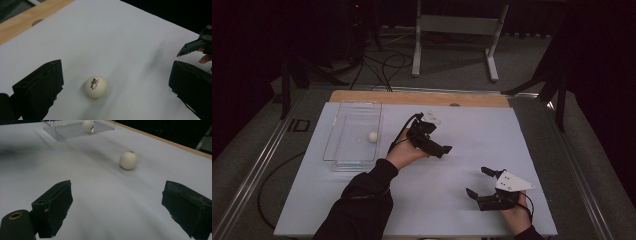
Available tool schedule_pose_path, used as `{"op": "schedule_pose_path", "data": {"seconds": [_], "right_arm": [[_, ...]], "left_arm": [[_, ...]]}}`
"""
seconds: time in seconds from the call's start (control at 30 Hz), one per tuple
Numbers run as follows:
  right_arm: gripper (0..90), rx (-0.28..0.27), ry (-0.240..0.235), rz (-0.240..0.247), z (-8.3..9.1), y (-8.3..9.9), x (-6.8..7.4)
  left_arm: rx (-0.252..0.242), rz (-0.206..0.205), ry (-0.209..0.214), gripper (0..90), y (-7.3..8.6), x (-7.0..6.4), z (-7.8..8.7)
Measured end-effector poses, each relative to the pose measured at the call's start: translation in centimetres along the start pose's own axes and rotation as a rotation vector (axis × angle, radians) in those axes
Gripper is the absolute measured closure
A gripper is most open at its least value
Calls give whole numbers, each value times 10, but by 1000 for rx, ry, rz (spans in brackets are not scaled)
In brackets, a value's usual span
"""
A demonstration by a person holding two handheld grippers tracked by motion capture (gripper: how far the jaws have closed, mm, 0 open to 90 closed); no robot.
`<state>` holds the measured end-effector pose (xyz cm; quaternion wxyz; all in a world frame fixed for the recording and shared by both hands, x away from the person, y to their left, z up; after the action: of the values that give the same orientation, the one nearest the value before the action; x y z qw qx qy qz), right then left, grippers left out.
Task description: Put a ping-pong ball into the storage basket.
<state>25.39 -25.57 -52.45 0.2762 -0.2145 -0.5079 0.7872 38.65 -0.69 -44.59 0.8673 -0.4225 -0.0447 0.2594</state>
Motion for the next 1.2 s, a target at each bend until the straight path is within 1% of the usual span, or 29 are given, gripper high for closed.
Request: {"op": "schedule_pose_path", "data": {"seconds": [0.03, 0.1, 0.13, 0.2, 0.27, 0.33, 0.57, 0.67, 0.7, 0.77, 0.83, 0.9, 0.93, 1.07, 1.2], "right_arm": [[94, 0, 0, -1, 0, 0, 0], [94, 2, 0, -1, 0, 0, 0], [94, 3, 2, 1, 0, 0, 0], [94, 2, -4, -4, 0, 0, 0], [94, 2, -2, -3, 0, 0, 1], [94, 1, -4, 0, 0, 0, 1], [94, 4, -5, 3, 0, 0, 1], [94, 3, -6, 1, 0, 0, 1], [94, 4, -7, 0, 0, 0, 1], [94, 4, -8, 0, 0, 0, 1], [94, 4, -7, 3, 0, 0, 1], [94, 5, -9, 2, 0, 0, 1], [94, 6, -10, 0, 0, 0, 1], [94, 9, -13, -1, 0, 0, 2], [94, 6, -12, 1, 0, 0, 2]], "left_arm": [[3, -4, -10, 7, 1, 0, -2], [5, 3, -2, 7, 2, 1, -4], [3, 6, -9, 7, 4, 1, -6], [5, 13, -10, 7, 6, 2, -8], [13, 8, -16, 8, 9, 2, -11], [12, 12, -14, 8, 11, 3, -13], [32, 8, -5, 15, 17, 4, -24], [38, 9, -5, 16, 20, 3, -30], [42, 6, -10, 16, 21, 4, -32], [49, 9, -3, 17, 23, 4, -34], [51, 8, -1, 35, 25, 5, -37], [59, 2, -11, 46, 27, 6, -38], [61, 5, -8, 57, 27, 6, -39], [75, 11, -27, 84, 30, 9, -43], [94, 8, -19, 120, 34, 11, -48]]}}
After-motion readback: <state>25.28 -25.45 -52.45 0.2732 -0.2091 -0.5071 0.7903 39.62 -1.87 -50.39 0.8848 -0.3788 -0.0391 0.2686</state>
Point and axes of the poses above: each handheld gripper's, and its own axes: z roughly backward along the jaws, y roughly out of its underside, x roughly to its left, the point moved 2 cm from there along -z, roughly forward along the jaws, and after that the axes turned 1 degree about y, right-handed, at the moved point
